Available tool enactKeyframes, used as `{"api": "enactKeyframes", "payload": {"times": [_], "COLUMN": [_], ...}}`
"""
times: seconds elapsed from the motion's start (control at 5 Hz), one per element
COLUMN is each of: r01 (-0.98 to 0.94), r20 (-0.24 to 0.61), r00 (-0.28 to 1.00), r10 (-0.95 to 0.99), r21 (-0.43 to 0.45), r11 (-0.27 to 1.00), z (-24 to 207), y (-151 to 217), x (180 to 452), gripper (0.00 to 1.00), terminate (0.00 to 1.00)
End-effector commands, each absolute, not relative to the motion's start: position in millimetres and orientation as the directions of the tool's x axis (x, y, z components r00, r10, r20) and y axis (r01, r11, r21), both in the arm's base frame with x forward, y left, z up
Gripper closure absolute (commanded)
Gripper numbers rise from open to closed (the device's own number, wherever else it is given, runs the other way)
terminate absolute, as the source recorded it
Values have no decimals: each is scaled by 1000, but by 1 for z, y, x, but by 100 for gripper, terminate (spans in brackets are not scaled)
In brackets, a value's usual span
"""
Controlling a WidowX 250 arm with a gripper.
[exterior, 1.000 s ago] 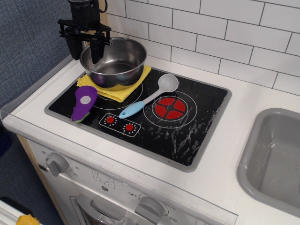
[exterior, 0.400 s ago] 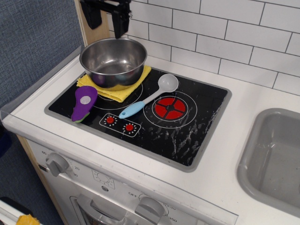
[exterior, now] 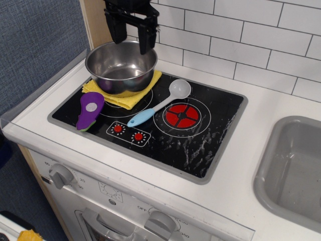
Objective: Put the silver bowl on top of the yellow cloth
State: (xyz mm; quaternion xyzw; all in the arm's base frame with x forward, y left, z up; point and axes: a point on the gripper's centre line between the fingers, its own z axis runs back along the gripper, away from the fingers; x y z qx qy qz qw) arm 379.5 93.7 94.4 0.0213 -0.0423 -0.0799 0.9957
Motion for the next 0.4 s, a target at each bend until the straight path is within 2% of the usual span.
{"api": "enactKeyframes", "payload": {"times": [0.0, 0.2], "r01": [95, 95], "r20": [153, 153], "r00": [982, 982], "r10": [-111, -111], "r21": [109, 109], "r11": [990, 990], "z": [128, 128], "y": [87, 87], "x": [369, 369], "gripper": [0, 0], "terminate": [0, 100]}}
